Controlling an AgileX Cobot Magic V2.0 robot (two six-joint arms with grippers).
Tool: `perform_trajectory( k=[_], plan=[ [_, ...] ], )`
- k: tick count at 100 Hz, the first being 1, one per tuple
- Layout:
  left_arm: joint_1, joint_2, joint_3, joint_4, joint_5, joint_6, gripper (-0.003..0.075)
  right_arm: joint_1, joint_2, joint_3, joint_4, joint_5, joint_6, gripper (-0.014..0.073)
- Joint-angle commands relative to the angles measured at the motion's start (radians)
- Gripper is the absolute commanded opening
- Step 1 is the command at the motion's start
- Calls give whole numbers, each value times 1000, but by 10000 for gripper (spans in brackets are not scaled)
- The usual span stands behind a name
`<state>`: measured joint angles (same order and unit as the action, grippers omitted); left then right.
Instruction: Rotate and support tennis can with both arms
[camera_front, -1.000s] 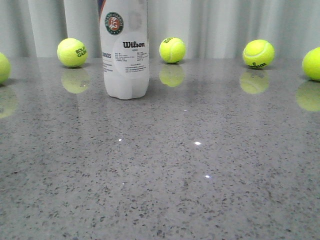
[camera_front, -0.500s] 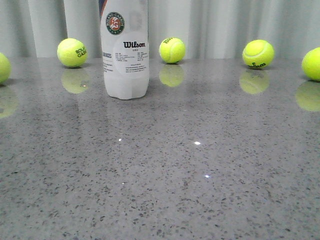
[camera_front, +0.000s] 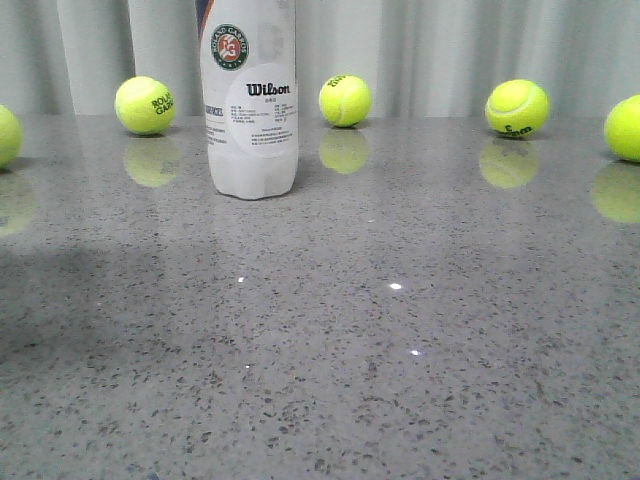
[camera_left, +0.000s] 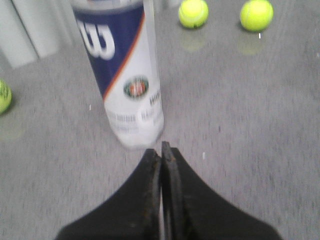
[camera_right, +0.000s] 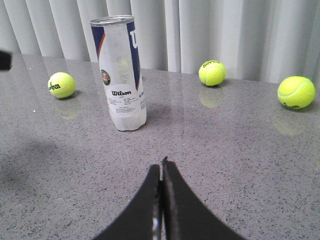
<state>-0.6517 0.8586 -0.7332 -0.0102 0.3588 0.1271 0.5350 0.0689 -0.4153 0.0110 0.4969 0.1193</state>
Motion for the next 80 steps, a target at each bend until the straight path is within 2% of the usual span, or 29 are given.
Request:
perform_trajectory(
  k=[1, 31, 48, 63, 80],
  plan=[
    [13, -91, 74, 29, -74, -10, -19, -8, 9, -23, -11, -88, -6, -60],
    [198, -349, 304, 26, -116, -24, -19, -8, 9, -23, -11, -88, -6, -60],
    [303, -502, 436, 26, -198, -29, -19, -8, 9, -23, -11, -88, -6, -60],
    [458, -645, 562, 41, -266, -155, -19, -8, 9, -23, -11, -88, -6, -60],
    [601, -810, 698, 67, -276, -153, -19, -8, 9, -23, -11, -88, -6, -60]
  ],
)
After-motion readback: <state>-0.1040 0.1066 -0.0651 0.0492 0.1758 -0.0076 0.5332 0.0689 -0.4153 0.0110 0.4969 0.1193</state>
